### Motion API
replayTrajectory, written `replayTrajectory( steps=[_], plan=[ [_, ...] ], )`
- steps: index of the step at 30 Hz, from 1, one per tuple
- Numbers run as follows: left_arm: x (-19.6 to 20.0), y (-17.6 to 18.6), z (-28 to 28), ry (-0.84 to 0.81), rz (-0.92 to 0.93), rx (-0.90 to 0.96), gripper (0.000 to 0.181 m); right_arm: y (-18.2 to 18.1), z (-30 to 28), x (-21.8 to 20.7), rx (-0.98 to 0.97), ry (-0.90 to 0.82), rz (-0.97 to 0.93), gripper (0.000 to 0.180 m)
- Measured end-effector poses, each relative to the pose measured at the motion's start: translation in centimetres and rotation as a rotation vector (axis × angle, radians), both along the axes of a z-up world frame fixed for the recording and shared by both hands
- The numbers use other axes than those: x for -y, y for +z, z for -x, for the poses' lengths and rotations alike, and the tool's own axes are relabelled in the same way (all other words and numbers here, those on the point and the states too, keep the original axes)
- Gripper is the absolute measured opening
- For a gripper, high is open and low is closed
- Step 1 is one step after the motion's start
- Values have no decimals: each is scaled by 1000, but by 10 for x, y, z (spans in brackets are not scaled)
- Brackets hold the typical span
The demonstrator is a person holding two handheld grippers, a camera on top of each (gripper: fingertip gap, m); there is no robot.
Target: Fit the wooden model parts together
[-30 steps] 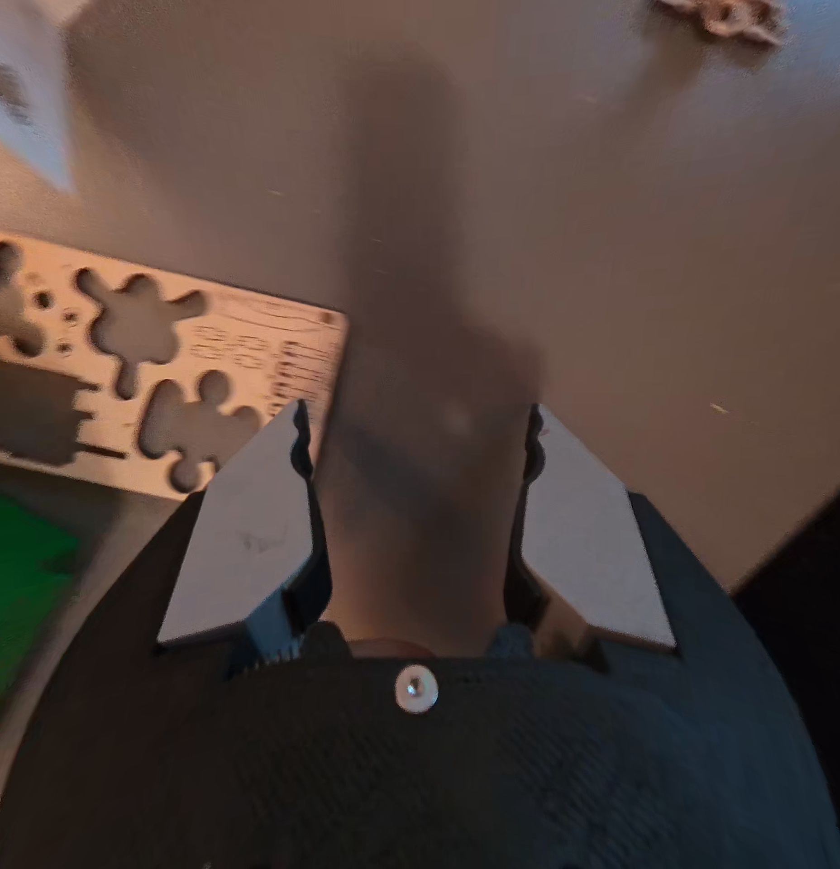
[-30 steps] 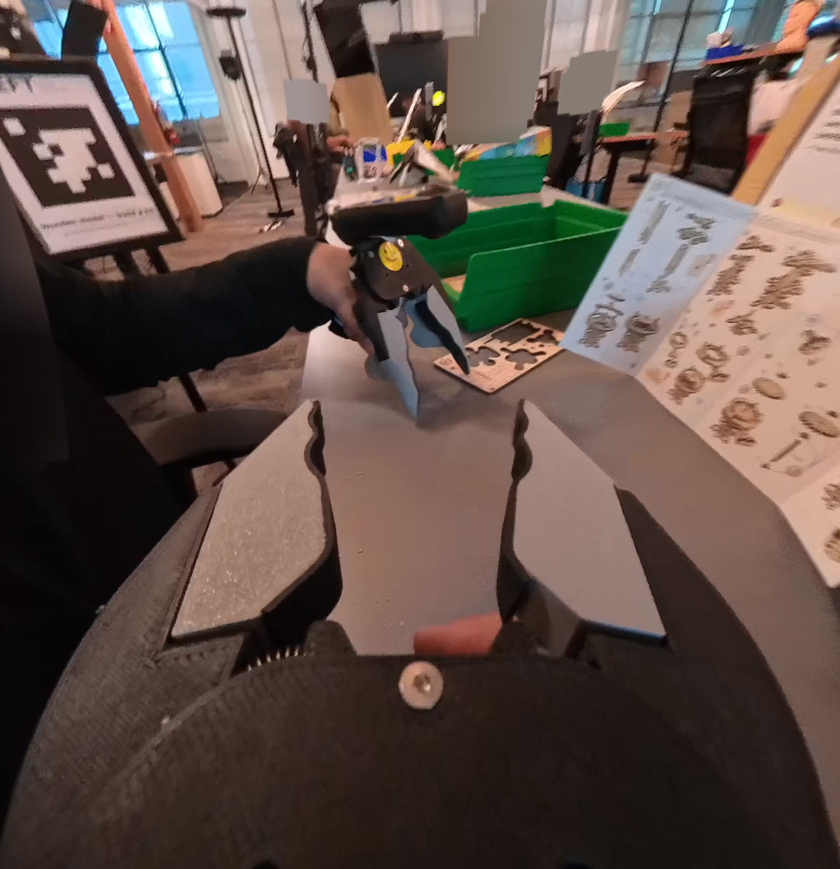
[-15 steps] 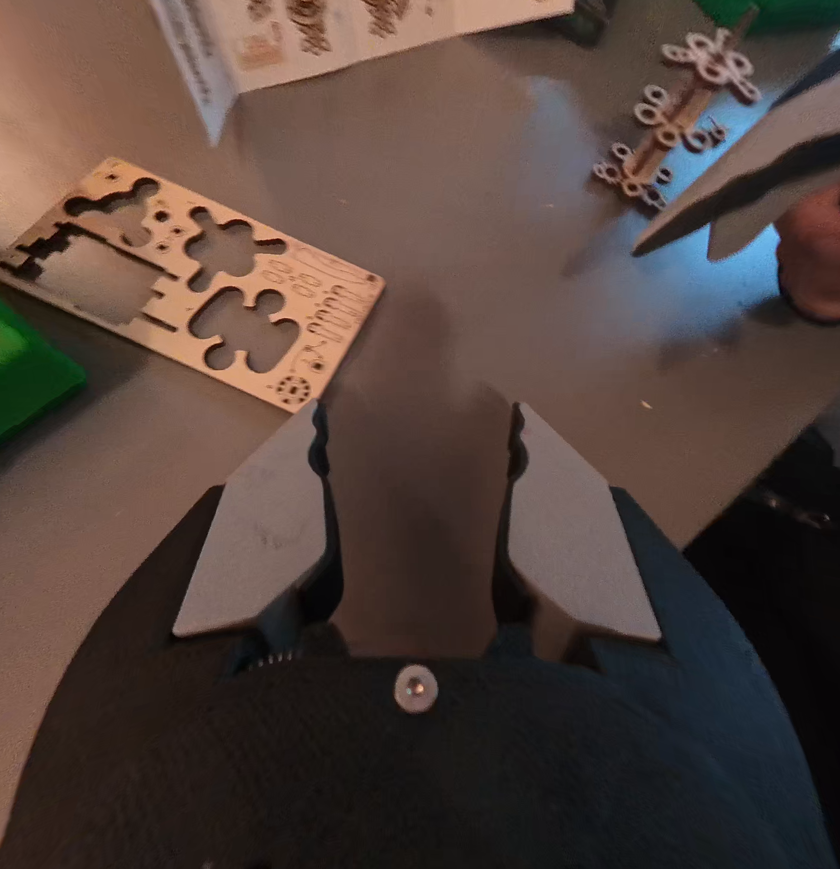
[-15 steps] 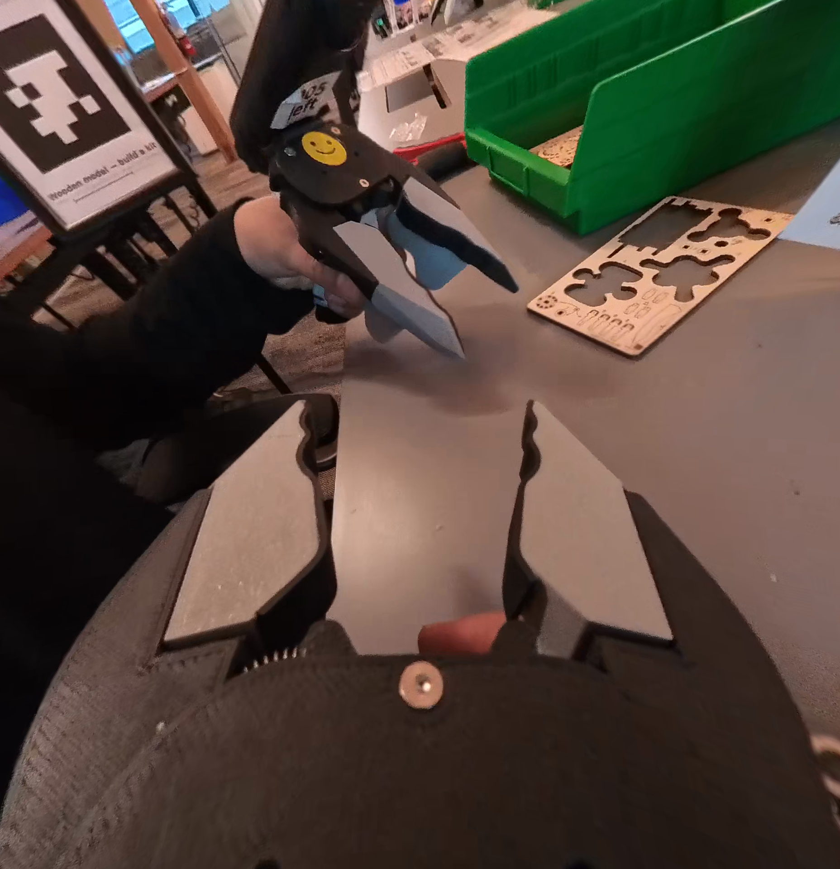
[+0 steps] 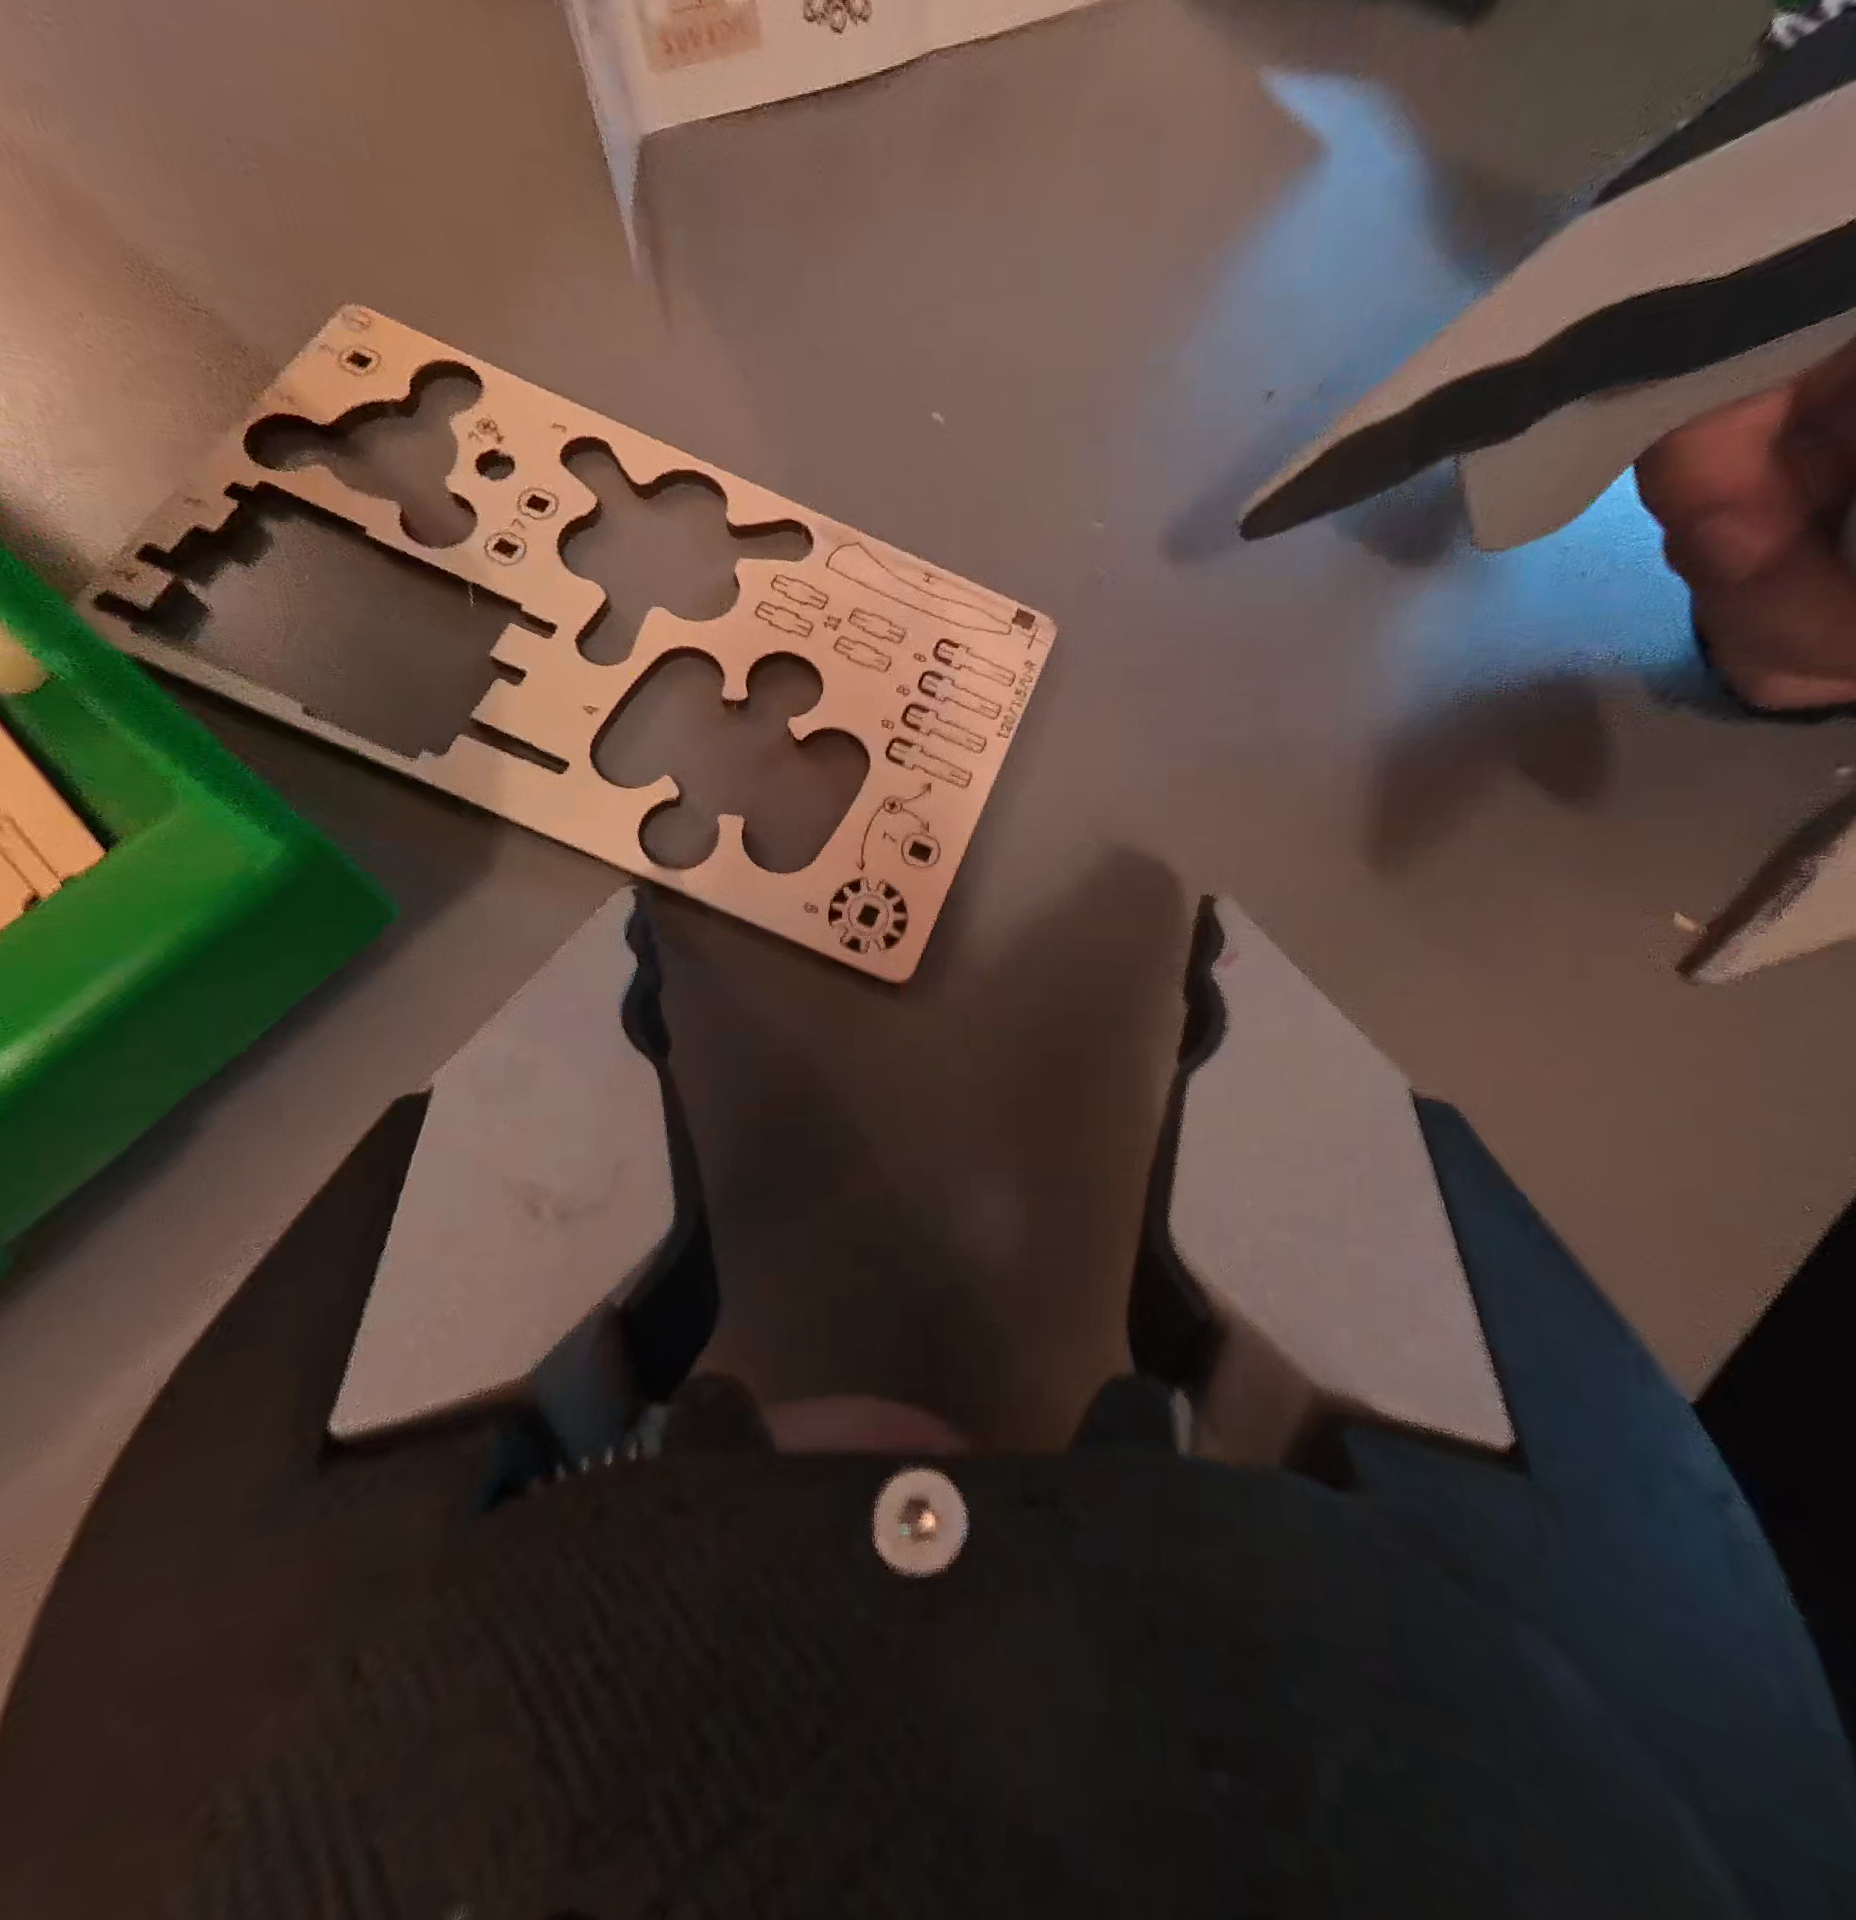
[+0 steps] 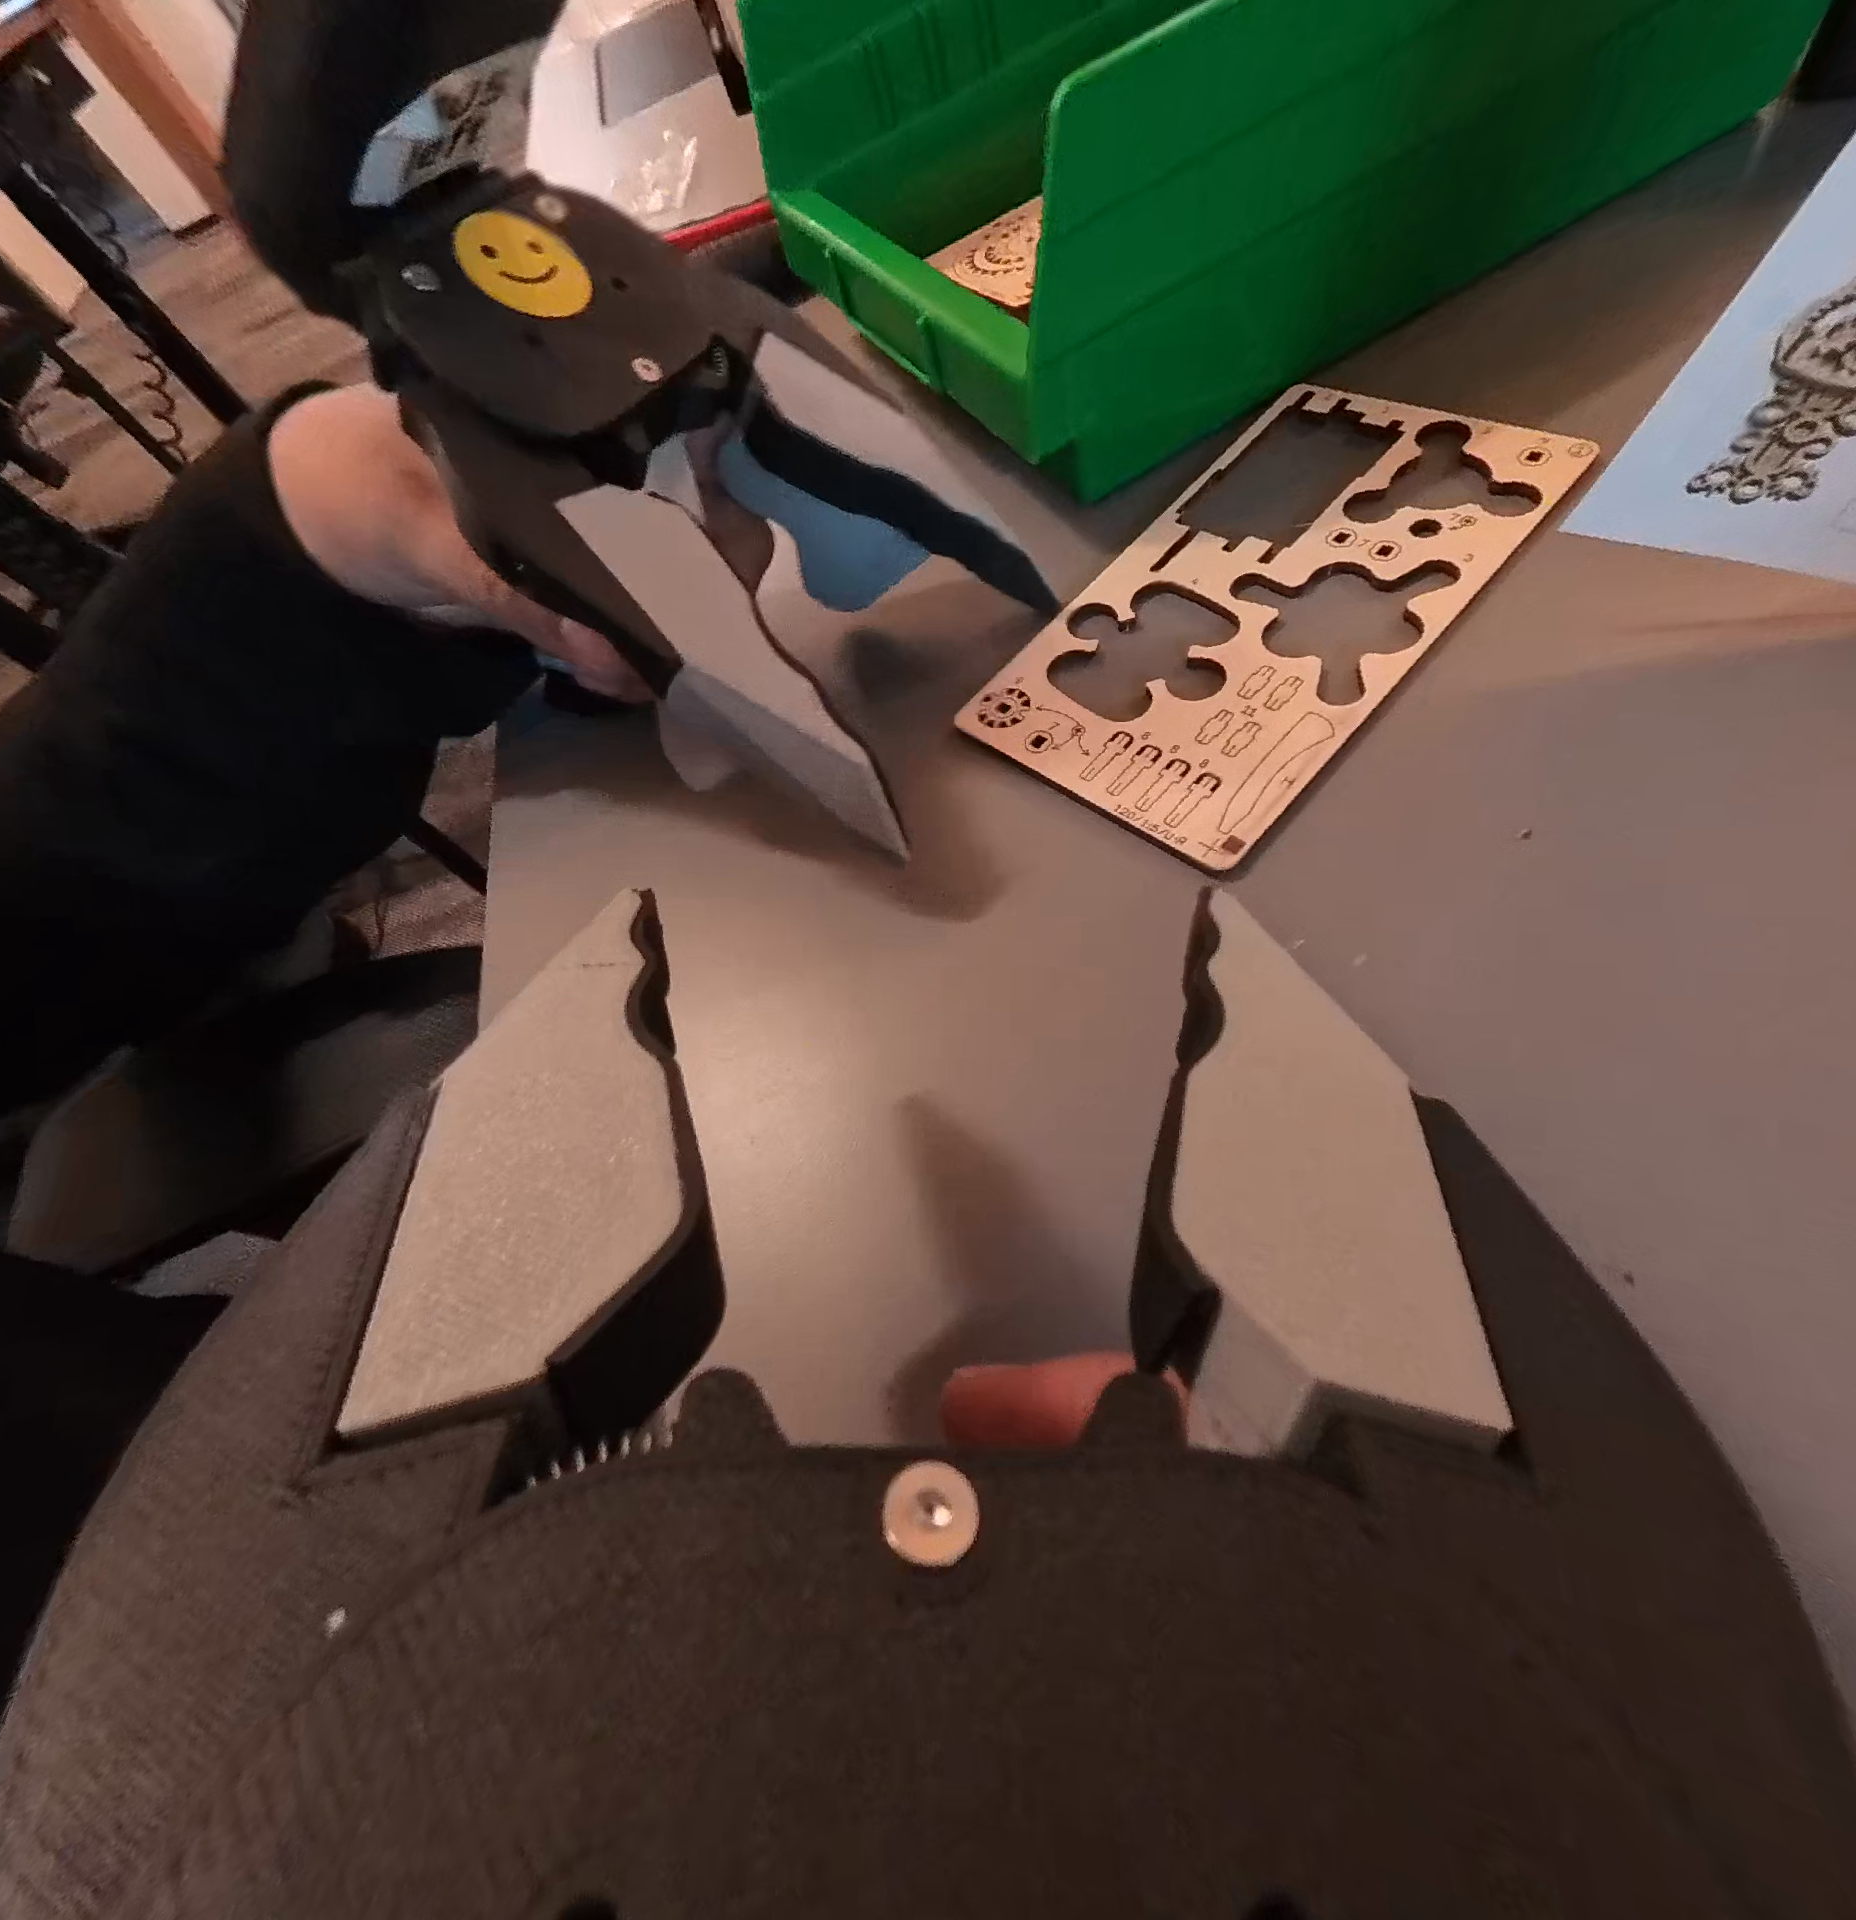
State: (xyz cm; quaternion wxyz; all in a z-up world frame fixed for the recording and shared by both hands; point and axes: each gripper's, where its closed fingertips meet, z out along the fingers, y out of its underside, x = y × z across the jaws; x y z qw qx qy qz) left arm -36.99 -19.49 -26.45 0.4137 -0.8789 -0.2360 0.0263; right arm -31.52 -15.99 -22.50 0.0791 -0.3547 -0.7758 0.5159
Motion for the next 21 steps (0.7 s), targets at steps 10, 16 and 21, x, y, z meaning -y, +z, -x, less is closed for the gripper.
replayTrajectory(
  steps=[10, 16, 21],
  plan=[
    [8, 40, -6, -43, -214, -177, 93, 7, -17, 0, -177, 62, -38, 94],
    [60, 60, 17, 156, -212, -389, 80, 10, -16, -2, -156, 60, 6, 91],
    [103, 70, 45, 285, -161, -435, 77, 11, -17, 0, -175, 67, 5, 90]
  ],
)
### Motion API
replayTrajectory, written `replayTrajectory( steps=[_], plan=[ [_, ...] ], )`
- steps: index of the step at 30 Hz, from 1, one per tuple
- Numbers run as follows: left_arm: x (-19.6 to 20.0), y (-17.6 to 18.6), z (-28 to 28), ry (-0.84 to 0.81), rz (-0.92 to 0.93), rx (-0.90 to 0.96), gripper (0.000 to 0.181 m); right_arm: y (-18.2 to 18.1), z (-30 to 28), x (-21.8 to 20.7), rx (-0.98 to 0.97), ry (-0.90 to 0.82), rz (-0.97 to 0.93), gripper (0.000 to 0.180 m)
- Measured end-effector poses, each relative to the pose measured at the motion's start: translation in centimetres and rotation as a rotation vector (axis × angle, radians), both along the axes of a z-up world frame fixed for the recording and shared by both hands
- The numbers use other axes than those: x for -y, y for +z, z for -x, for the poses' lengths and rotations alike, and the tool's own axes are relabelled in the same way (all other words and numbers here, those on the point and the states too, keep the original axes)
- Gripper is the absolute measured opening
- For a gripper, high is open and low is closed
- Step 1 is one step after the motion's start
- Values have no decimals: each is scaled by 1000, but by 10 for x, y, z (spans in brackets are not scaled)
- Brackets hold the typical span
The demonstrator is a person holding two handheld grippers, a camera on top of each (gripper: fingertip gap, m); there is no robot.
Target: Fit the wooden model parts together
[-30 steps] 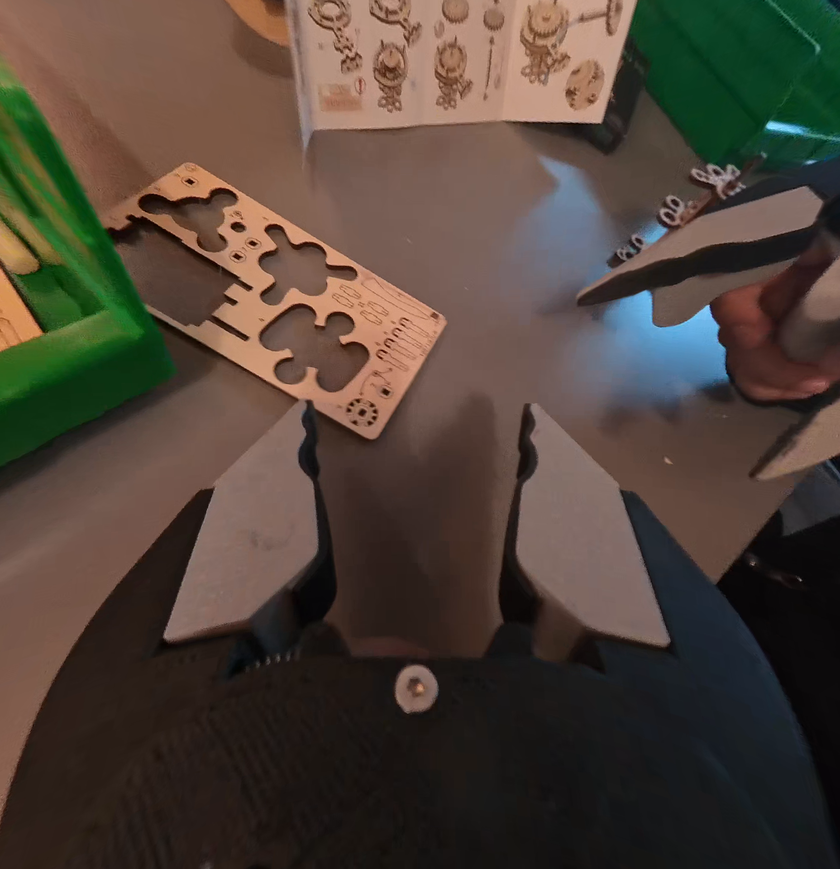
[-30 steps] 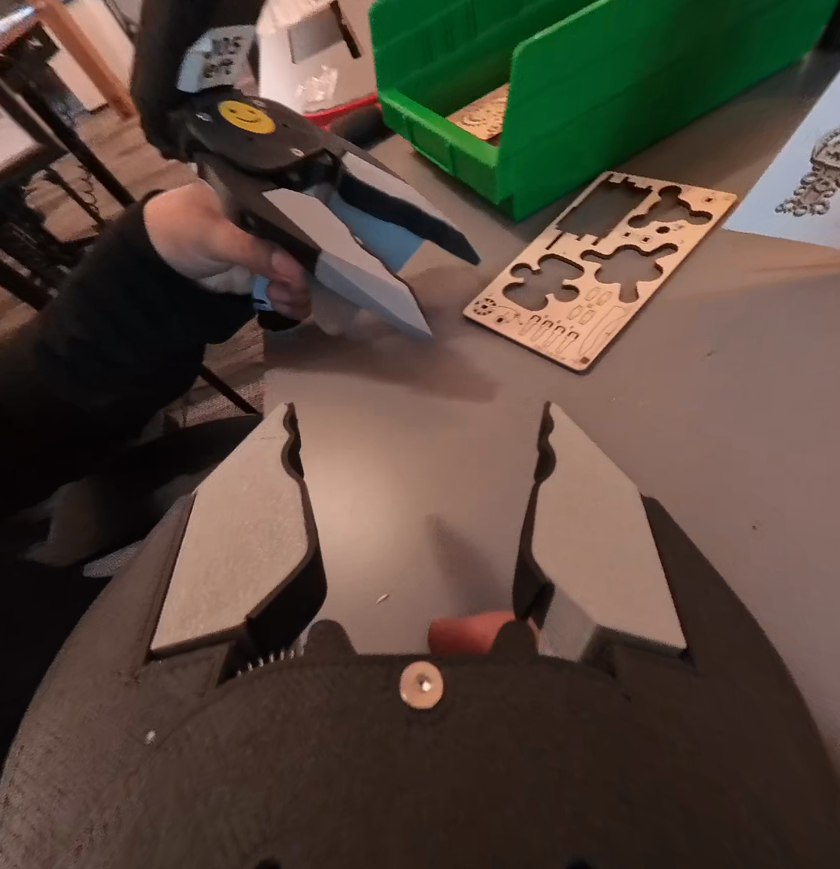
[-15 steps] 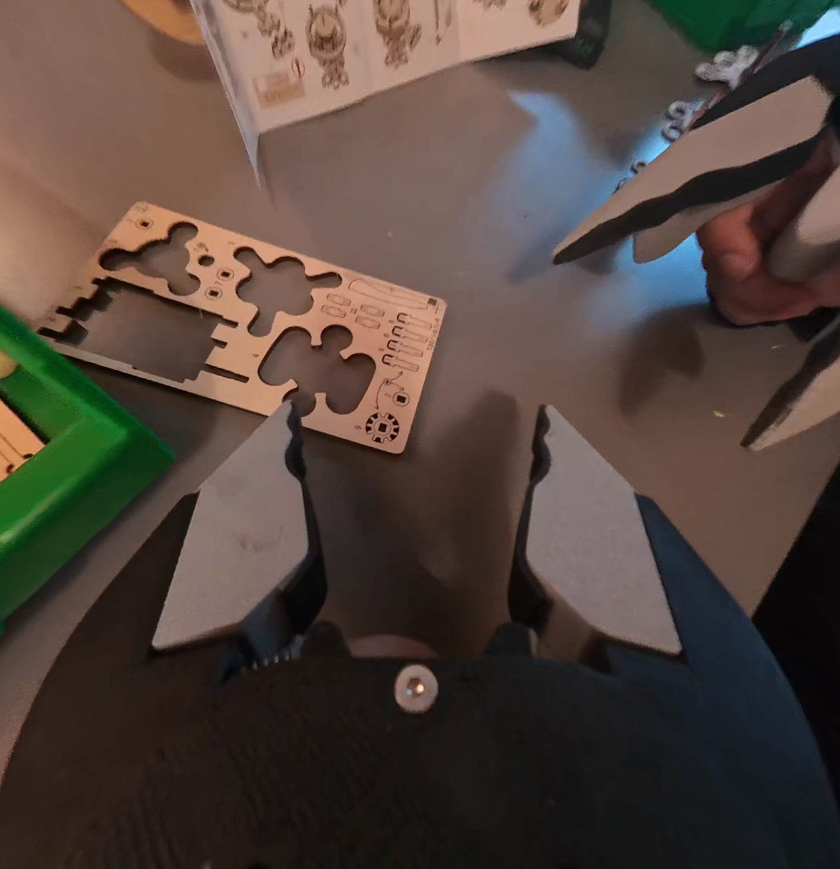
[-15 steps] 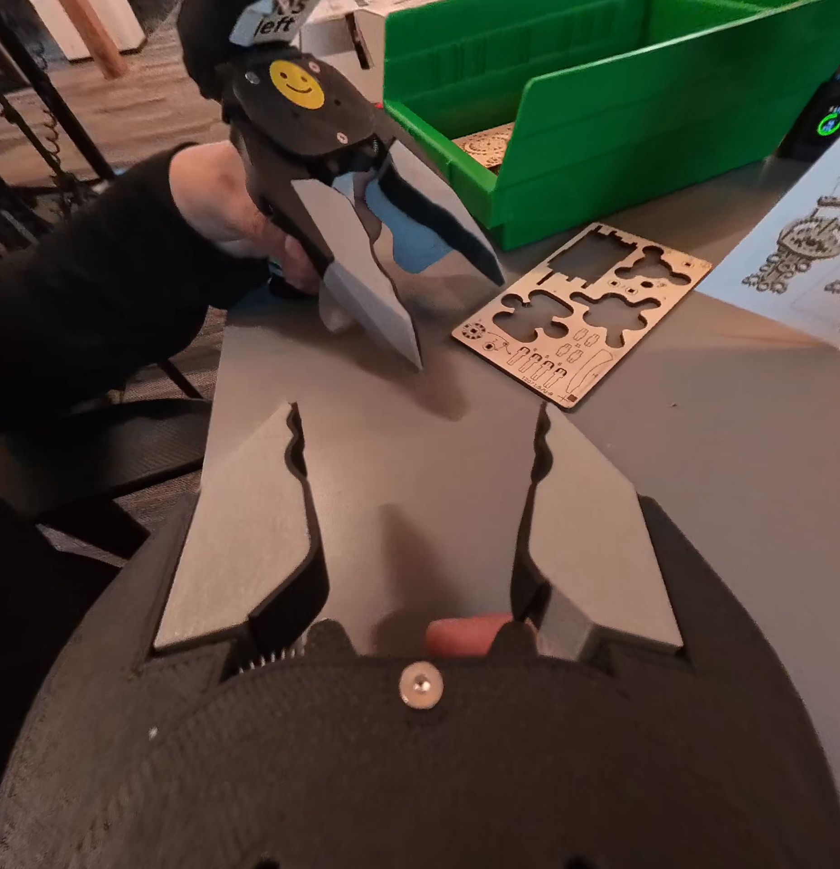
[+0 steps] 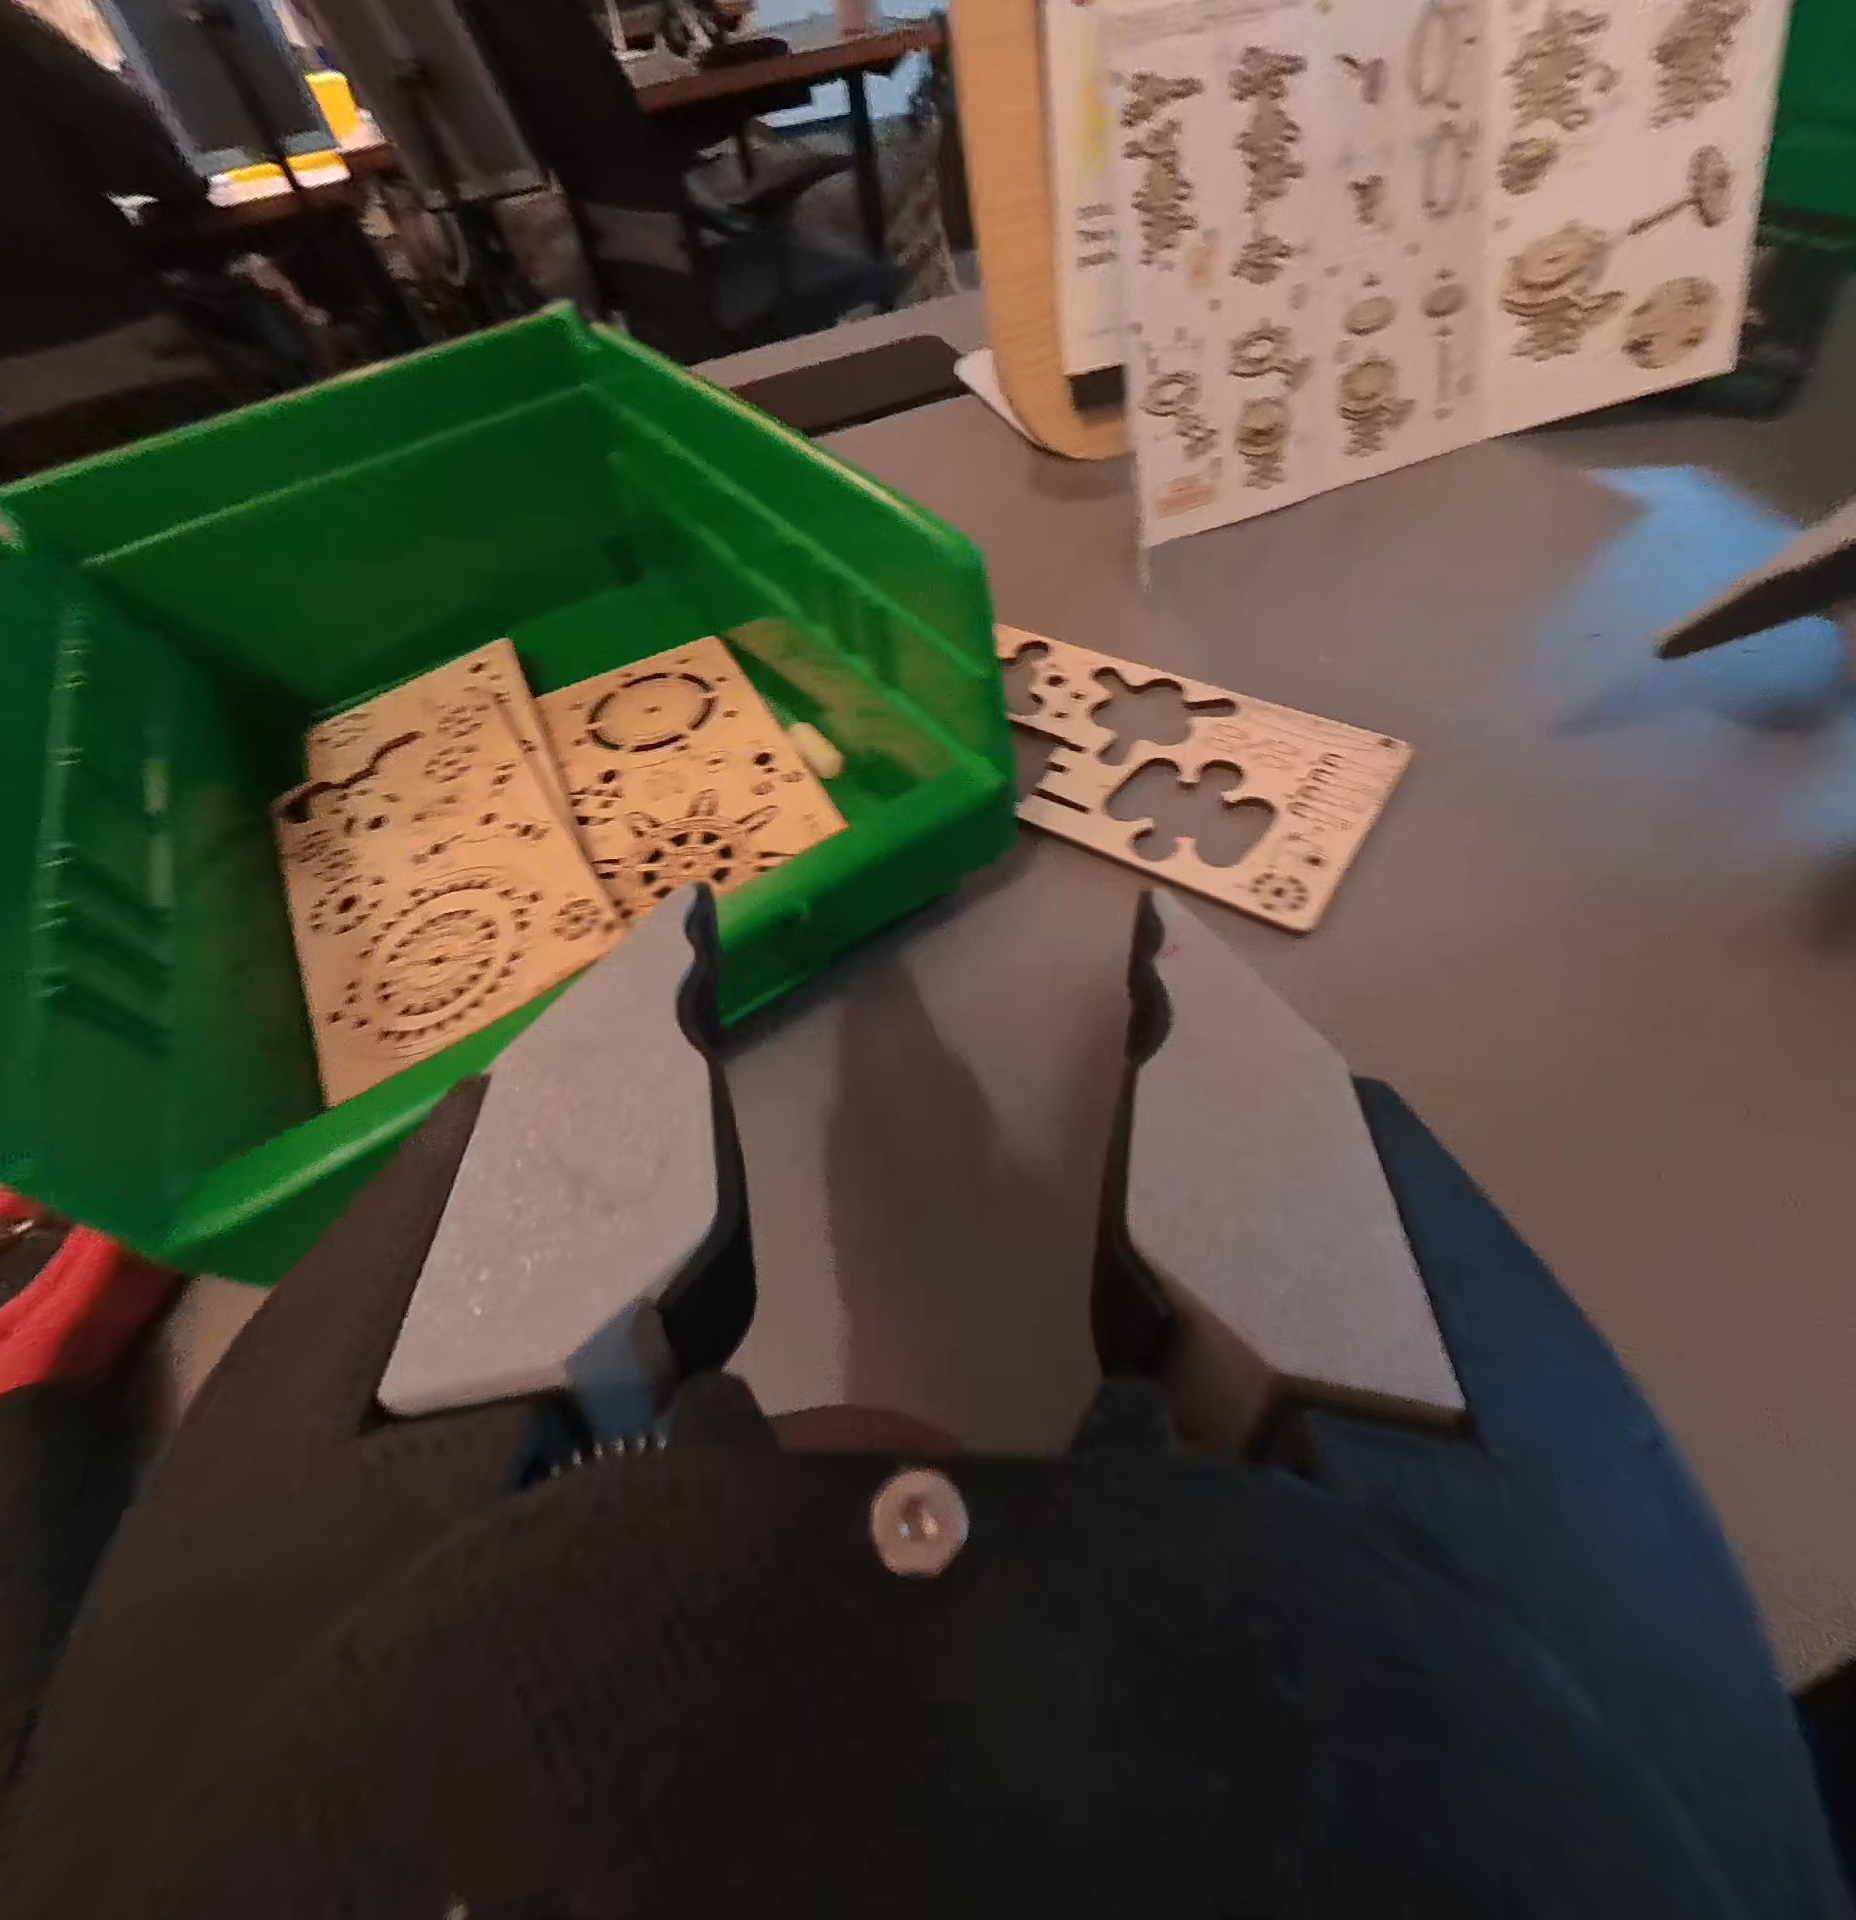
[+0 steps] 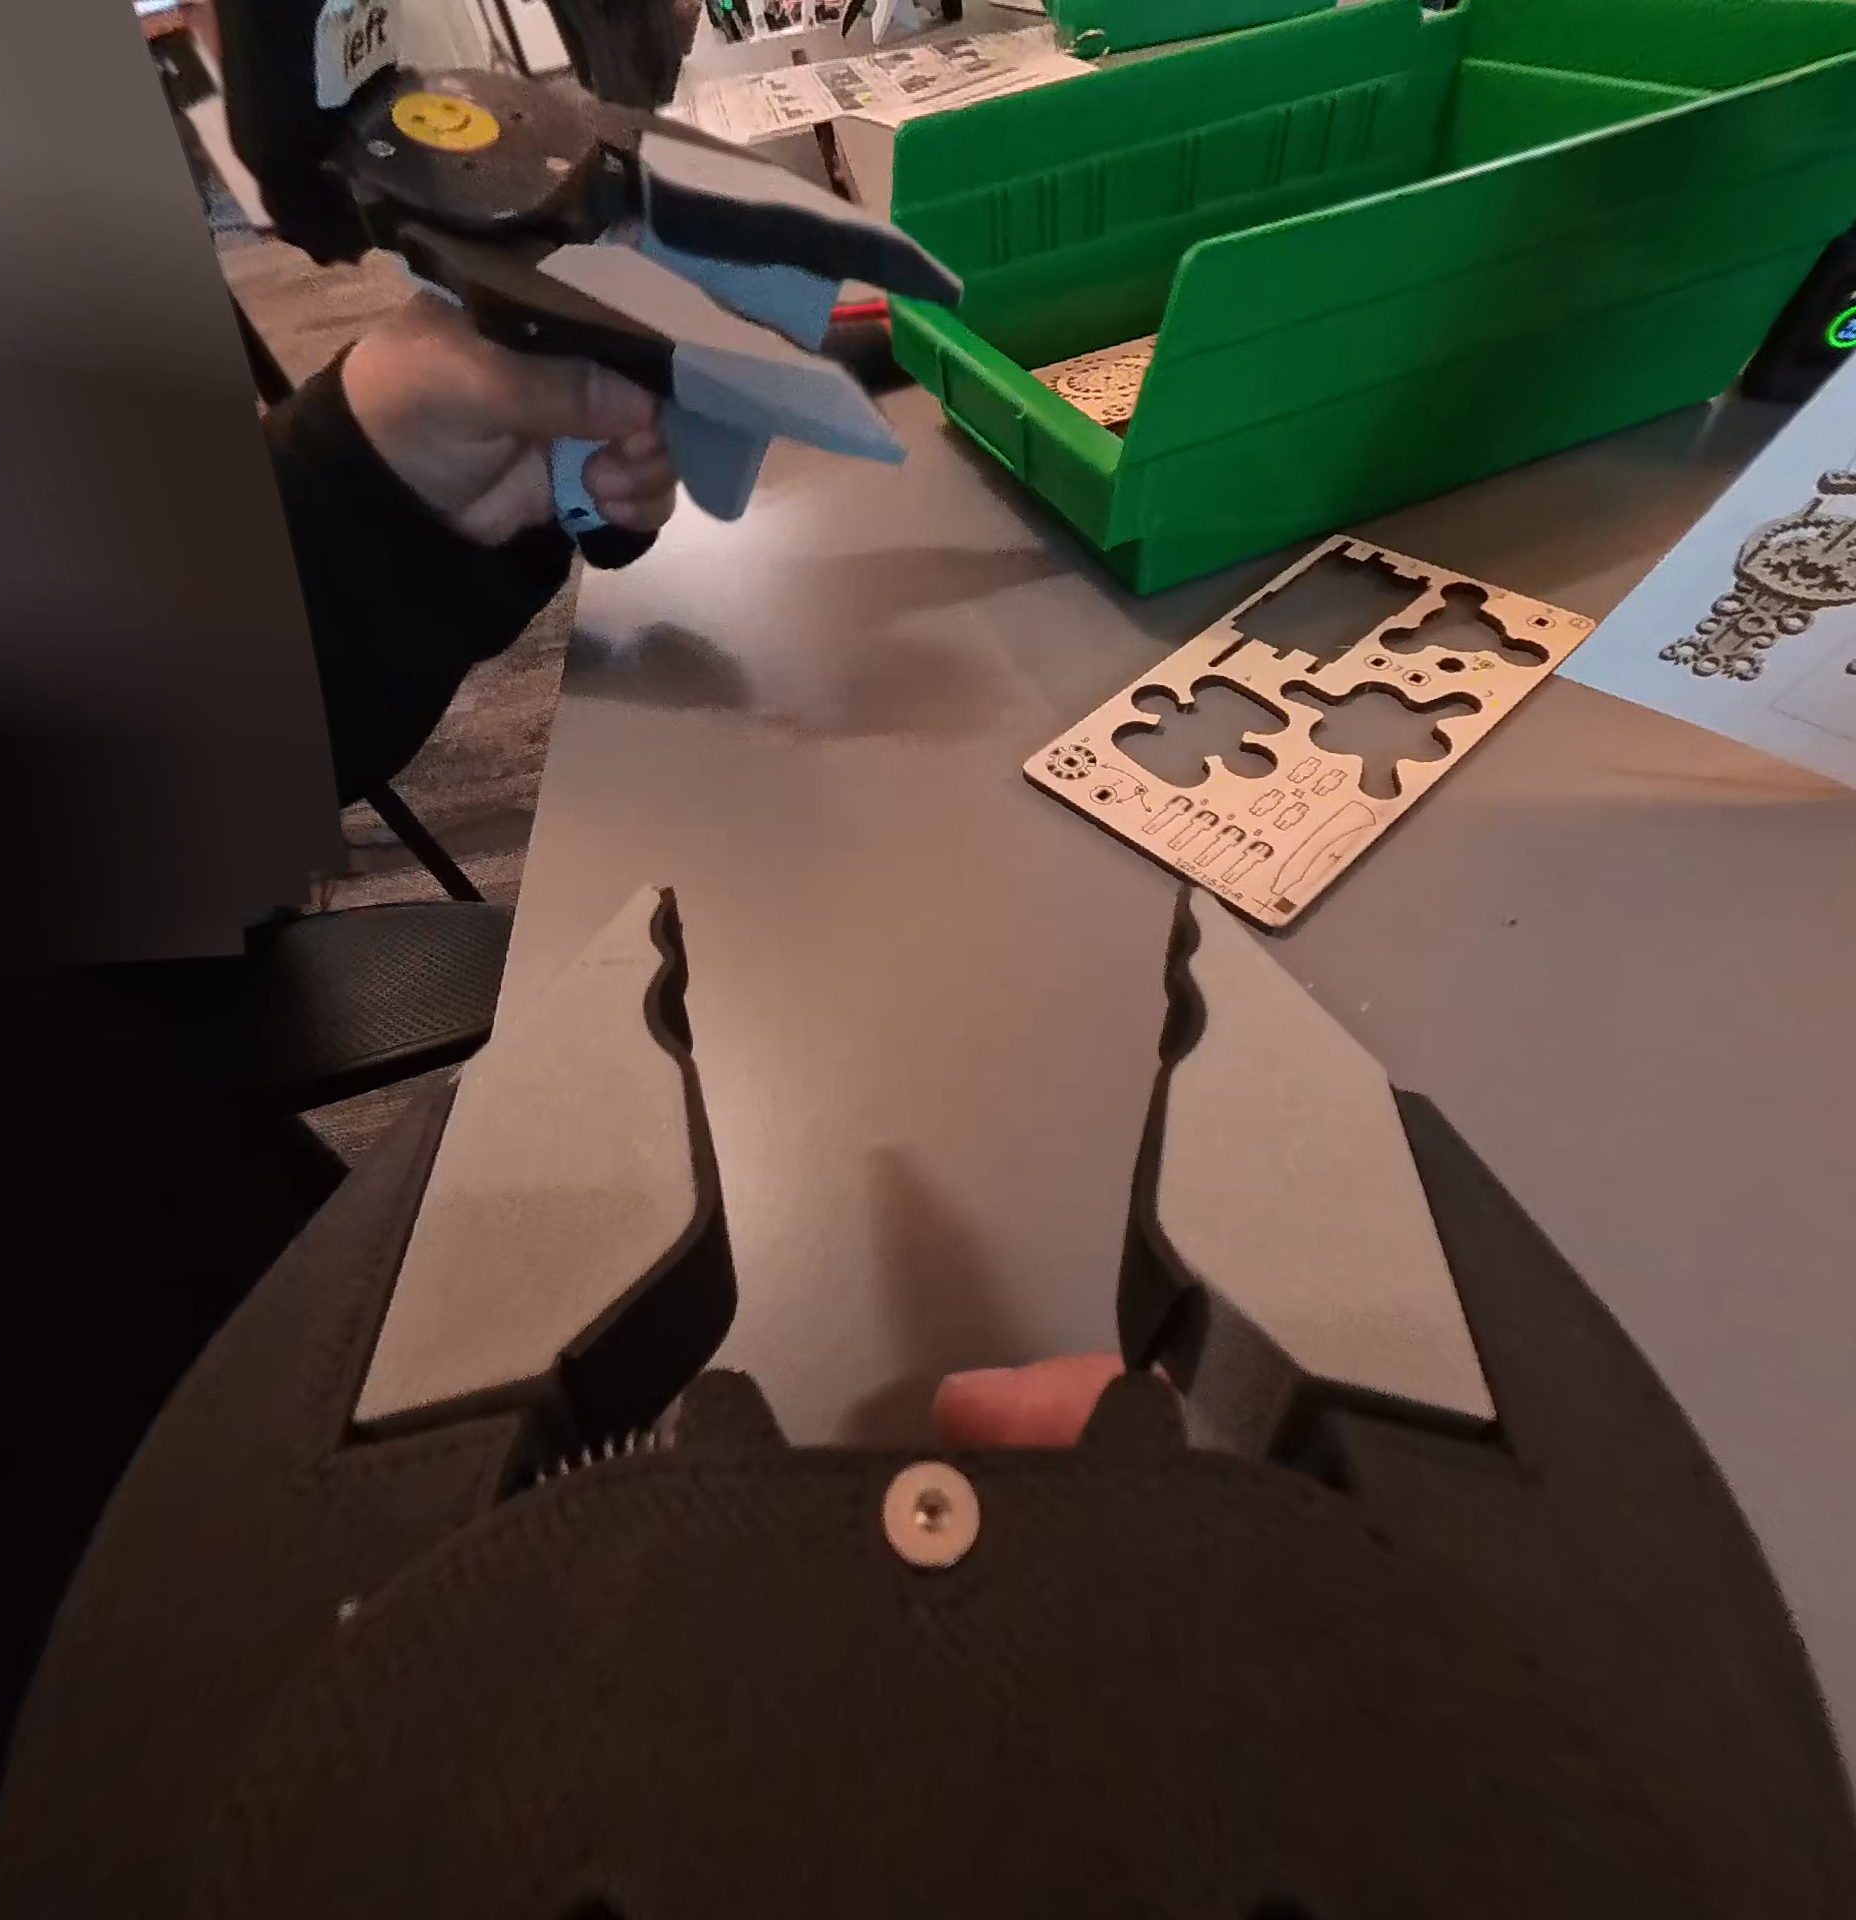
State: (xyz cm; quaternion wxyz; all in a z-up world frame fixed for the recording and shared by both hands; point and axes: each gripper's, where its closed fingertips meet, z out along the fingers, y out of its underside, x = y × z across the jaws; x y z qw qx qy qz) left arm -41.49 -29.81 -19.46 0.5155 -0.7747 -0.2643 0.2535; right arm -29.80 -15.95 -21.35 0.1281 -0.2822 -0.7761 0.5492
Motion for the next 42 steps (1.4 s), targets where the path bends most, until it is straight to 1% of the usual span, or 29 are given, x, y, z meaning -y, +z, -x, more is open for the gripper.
replayTrajectory(
  steps=[3, 6, 8, 10, 13, 18, 24, 28, 42],
  plan=[
    [14, 0, 12, 49, -47, 1, 75, -1, -1, 2, -19, 3, -19, 89],
    [22, -9, 20, 89, -57, 12, 74, -1, -1, 3, -17, 3, -24, 90],
    [24, -5, 22, 98, -72, -6, 73, -1, -1, 3, -13, 6, -14, 88],
    [26, 1, 23, 106, -91, -48, 67, 0, -1, 3, -10, 9, -6, 87],
    [27, 1, 24, 103, -105, -40, 65, 0, -1, 4, -7, 11, -6, 87],
    [28, 9, 27, 110, -163, -66, 55, -1, -2, 5, -9, 16, -16, 87],
    [21, 11, 27, 103, -147, -101, 52, 0, -1, 4, -3, 12, -7, 87],
    [18, 16, 27, 103, -168, -140, 42, 0, -1, 4, 3, 12, 0, 87],
    [17, 16, 30, 98, -188, -116, 42, -1, 0, 5, 12, 18, -3, 88]
  ],
)
